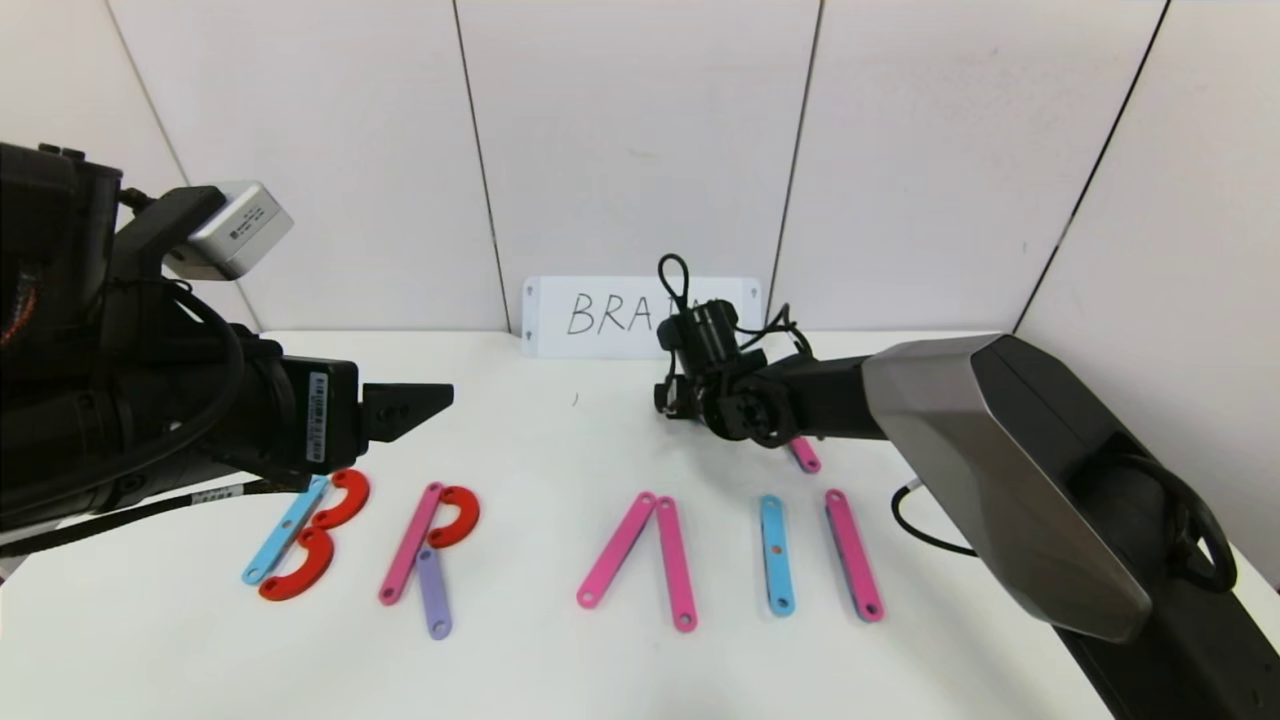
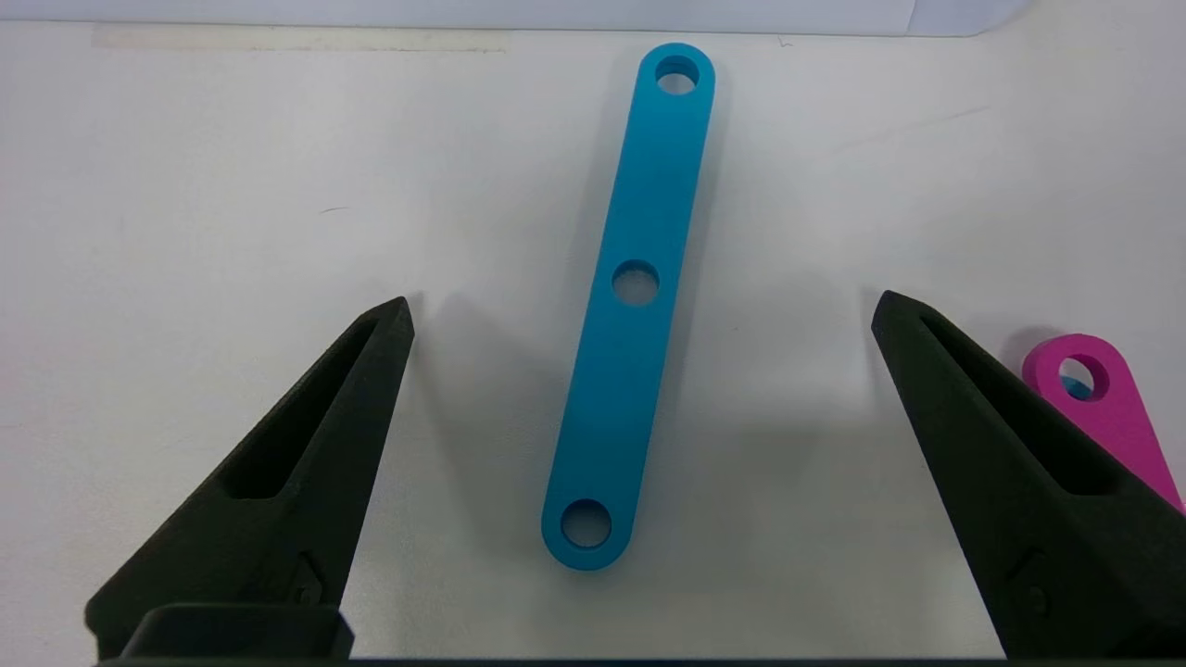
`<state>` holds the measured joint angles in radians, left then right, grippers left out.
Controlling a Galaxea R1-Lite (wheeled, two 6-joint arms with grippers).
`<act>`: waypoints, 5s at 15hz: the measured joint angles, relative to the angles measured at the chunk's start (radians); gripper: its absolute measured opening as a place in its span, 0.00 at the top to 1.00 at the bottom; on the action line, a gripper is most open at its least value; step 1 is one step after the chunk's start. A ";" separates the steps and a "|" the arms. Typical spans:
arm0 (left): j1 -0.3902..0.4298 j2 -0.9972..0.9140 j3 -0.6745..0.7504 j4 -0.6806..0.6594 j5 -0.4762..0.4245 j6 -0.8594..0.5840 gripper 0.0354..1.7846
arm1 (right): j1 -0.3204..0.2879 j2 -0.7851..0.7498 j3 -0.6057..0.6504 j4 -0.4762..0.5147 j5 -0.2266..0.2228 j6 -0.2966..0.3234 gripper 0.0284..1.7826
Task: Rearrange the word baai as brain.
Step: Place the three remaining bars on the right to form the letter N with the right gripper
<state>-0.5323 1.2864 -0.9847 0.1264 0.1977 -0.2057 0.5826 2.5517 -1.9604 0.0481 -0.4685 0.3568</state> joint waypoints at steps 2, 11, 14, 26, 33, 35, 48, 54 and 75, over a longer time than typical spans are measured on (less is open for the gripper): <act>0.000 0.000 0.000 0.000 0.000 0.000 0.03 | 0.000 0.002 0.000 0.000 0.000 0.000 0.03; -0.001 -0.001 -0.001 0.000 0.000 0.000 0.03 | 0.001 0.008 0.000 0.000 0.002 -0.006 0.36; 0.000 -0.001 0.000 0.000 0.000 0.000 0.03 | 0.000 0.009 0.000 -0.001 0.000 -0.006 0.68; 0.000 -0.001 -0.001 0.000 0.000 0.000 0.03 | -0.031 -0.049 0.000 0.024 -0.004 -0.039 0.86; 0.002 0.007 -0.003 -0.001 -0.008 0.000 0.03 | -0.077 -0.330 0.050 0.227 -0.065 -0.050 0.86; 0.004 0.019 -0.003 -0.001 -0.027 -0.001 0.03 | -0.080 -0.456 0.146 0.284 -0.077 -0.049 0.86; 0.017 0.024 -0.006 -0.001 -0.032 -0.001 0.03 | -0.069 -0.950 1.127 -0.088 -0.061 -0.031 0.86; 0.017 0.027 -0.006 -0.001 -0.030 -0.001 0.03 | -0.064 -0.822 1.245 -0.332 -0.044 -0.031 0.86; 0.013 0.036 0.000 -0.001 -0.031 0.000 0.03 | -0.131 -0.894 1.574 -0.588 0.240 -0.219 0.86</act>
<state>-0.5189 1.3223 -0.9843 0.1251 0.1668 -0.2062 0.4513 1.6572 -0.3868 -0.5396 -0.2283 0.1381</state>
